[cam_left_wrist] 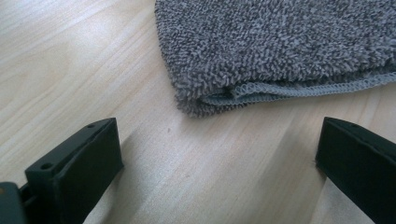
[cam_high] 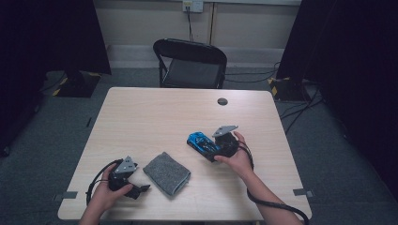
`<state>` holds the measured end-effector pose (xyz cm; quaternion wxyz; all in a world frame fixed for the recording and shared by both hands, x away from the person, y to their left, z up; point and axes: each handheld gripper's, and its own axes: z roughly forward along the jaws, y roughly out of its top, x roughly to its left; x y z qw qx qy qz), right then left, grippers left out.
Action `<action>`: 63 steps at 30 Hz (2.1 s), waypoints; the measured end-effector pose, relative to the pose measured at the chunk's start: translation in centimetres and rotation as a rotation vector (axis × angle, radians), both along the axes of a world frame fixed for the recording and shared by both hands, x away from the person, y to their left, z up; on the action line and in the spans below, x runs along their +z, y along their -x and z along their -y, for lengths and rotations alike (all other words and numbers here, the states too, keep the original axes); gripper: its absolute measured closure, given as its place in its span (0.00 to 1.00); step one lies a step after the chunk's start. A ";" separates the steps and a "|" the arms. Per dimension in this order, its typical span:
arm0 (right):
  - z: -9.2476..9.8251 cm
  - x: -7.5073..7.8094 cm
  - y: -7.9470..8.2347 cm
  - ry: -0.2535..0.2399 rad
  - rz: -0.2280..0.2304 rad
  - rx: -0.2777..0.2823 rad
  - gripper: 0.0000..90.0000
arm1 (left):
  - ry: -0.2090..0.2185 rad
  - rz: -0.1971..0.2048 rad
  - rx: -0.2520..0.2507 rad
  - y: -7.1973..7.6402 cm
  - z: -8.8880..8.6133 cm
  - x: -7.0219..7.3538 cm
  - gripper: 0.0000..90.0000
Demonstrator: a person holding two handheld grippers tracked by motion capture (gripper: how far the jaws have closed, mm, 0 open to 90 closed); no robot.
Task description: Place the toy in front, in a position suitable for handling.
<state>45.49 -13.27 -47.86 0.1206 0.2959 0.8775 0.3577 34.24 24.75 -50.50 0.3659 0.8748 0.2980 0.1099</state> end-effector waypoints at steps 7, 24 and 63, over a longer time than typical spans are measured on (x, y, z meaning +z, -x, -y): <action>1.2 -1.3 1.1 0.002 -0.003 -0.010 0.15 | -0.001 0.000 -0.001 0.0 0.0 0.0 0.00; 1.9 -2.6 2.0 -0.053 0.023 -0.048 0.27 | -0.001 0.002 0.000 0.1 0.1 0.0 0.00; 3.1 -2.6 2.4 -0.054 0.018 -0.019 0.26 | 0.122 0.010 0.048 0.2 6.4 4.6 0.22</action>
